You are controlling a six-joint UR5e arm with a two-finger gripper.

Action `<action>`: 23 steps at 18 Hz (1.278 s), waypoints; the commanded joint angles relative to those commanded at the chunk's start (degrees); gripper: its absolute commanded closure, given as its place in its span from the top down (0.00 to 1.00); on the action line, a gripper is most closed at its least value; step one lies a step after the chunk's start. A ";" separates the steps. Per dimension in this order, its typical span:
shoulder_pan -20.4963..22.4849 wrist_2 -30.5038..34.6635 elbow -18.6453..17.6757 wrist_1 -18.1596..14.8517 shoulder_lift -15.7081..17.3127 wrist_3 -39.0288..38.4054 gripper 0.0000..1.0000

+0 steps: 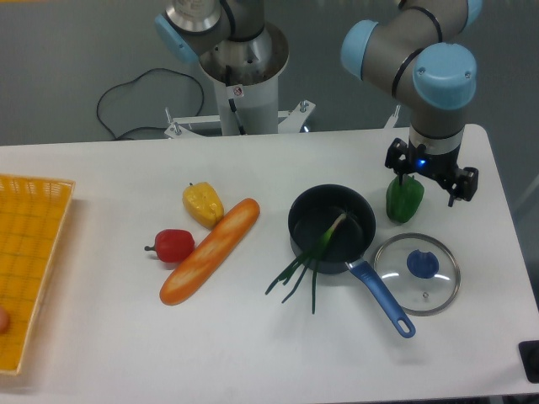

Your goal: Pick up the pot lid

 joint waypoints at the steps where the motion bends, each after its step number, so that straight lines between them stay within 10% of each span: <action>1: 0.00 0.00 0.00 0.00 0.00 0.00 1.00; 23: 1.84 -1.14 -4.04 0.35 0.70 -0.79 1.00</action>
